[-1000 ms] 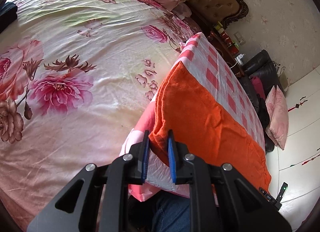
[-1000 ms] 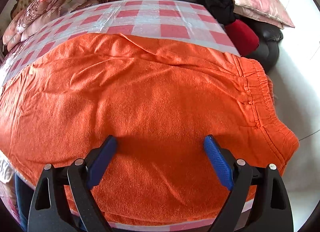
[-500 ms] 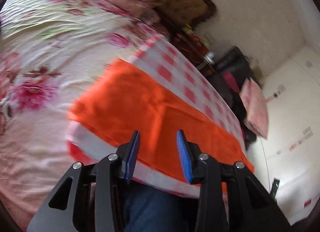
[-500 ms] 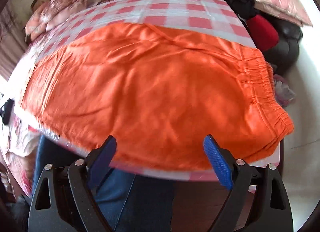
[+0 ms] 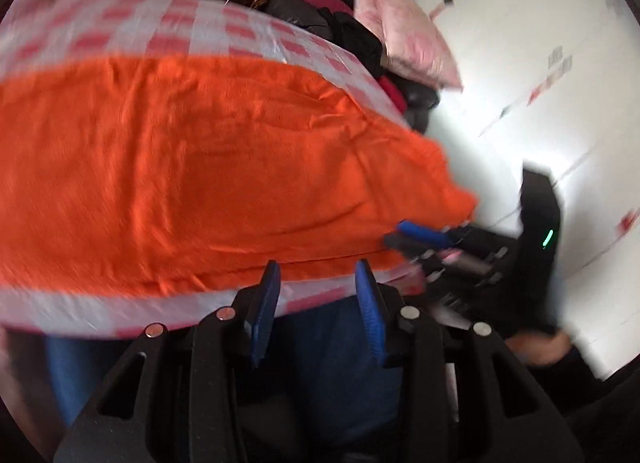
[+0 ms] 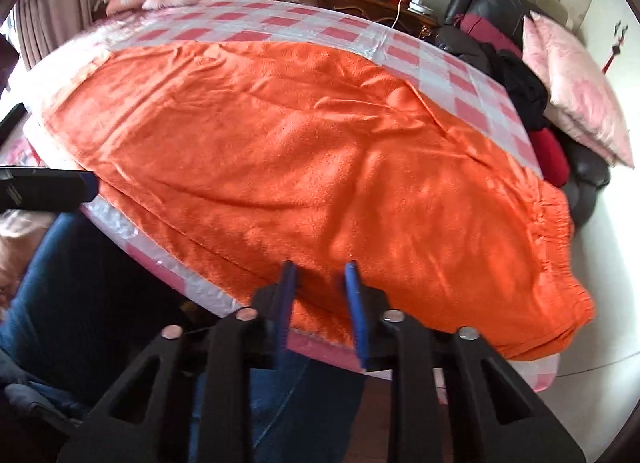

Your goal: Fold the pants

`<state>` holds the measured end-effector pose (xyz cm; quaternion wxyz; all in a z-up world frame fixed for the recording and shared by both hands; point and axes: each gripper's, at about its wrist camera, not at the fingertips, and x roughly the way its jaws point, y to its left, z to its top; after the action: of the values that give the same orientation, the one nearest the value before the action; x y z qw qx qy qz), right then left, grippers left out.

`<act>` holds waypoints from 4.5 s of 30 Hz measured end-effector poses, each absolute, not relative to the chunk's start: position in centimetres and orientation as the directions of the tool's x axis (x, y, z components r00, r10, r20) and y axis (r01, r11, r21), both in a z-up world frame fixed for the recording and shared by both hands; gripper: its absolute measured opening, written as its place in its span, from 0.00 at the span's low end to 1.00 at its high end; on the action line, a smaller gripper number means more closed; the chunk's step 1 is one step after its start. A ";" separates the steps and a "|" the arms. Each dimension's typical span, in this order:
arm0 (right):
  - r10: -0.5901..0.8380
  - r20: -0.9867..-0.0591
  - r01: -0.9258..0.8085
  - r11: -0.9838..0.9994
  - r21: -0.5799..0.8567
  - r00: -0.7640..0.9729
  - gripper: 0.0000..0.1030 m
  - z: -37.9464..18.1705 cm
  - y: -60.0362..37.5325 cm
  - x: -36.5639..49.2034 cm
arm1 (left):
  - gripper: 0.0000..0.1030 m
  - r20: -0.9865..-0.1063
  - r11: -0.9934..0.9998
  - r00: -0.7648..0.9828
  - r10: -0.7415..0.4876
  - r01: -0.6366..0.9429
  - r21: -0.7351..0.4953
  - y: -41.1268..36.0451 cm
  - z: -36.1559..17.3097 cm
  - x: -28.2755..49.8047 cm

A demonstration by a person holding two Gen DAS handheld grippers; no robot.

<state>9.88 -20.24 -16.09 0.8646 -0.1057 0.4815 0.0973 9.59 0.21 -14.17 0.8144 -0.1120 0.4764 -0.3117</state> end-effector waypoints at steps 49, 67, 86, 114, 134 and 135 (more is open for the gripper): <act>0.566 -0.705 0.139 0.729 0.670 0.426 0.56 -16.3 -28.6 11.6 | 0.02 -0.701 0.693 0.673 -0.236 0.623 0.364 -7.9 -11.6 7.3; 0.366 -0.852 0.050 0.910 0.412 0.374 0.09 -16.5 -27.1 10.5 | 0.02 -0.763 0.647 0.611 -0.212 0.672 0.359 -8.4 -16.7 5.7; 0.279 -0.866 -0.086 0.959 0.268 0.415 0.73 -11.5 -31.4 10.6 | 0.58 -0.647 0.859 0.715 -0.266 0.480 0.177 -1.5 -11.7 9.0; -0.351 -0.778 0.053 0.923 -0.381 0.521 0.89 -17.1 -29.6 21.9 | 0.44 -0.738 0.985 0.674 0.030 -0.144 -0.092 22.5 -15.4 9.7; -0.190 -0.805 -0.102 0.950 -0.296 0.561 0.89 -14.0 -18.4 19.6 | 0.08 -0.620 0.650 0.749 -0.232 -0.354 -0.672 41.8 -18.8 11.0; -0.186 -0.807 -0.102 0.952 -0.290 0.560 0.89 -14.0 -18.3 19.6 | 0.08 -0.614 0.652 0.759 -0.218 -0.355 -0.670 42.0 -18.5 10.6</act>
<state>19.59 -18.32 -13.99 0.8697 -0.1536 0.4685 -0.0241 10.58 41.96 -18.47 0.8408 -0.4151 0.3451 0.0410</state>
